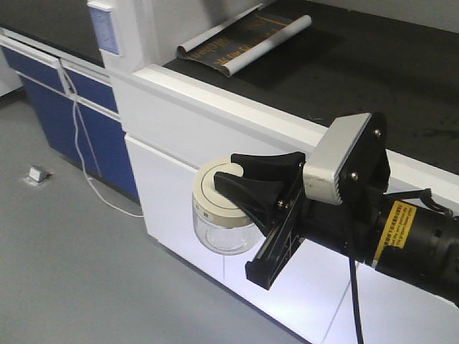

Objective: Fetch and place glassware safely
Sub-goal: 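Hold the jar in the right gripper while the base turns away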

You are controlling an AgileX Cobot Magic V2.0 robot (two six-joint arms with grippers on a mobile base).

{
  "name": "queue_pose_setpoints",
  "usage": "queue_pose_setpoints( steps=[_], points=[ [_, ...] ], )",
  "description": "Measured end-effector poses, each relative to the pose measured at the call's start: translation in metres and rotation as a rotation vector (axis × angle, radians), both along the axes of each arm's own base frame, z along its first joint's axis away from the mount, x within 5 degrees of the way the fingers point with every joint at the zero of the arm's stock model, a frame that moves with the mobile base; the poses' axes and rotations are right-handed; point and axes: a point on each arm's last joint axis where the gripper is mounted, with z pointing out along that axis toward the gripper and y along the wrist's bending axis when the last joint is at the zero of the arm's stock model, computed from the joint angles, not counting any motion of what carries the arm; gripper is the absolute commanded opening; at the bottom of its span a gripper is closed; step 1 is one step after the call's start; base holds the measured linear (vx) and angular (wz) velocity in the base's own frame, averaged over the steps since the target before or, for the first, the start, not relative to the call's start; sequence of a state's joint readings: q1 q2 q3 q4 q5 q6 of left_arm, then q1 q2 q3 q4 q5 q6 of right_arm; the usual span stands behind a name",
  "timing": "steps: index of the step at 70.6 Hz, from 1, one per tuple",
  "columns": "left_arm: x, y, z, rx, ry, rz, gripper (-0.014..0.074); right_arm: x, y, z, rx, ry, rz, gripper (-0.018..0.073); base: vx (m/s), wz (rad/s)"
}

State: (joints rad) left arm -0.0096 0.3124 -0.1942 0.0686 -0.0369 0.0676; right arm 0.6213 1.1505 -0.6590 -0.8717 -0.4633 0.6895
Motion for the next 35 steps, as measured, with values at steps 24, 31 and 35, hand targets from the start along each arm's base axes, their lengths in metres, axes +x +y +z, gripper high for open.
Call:
queue_pose_setpoints(
  steps=[24,31,35],
  points=[
    [0.0,0.0,0.0,0.0,0.0,0.0,-0.0007,0.0,0.0,0.0,0.0,0.0,0.0,-0.0001,-0.07,0.44],
    [0.0,0.0,0.0,0.0,0.0,0.0,-0.0007,0.0,0.0,-0.0001,0.0,0.0,0.0,-0.0001,-0.06,0.44],
    [0.0,0.0,0.0,0.0,0.0,0.0,-0.0007,-0.0001,-0.0001,-0.0004,-0.001,0.001,0.0,-0.0001,-0.05,0.48]
  ],
)
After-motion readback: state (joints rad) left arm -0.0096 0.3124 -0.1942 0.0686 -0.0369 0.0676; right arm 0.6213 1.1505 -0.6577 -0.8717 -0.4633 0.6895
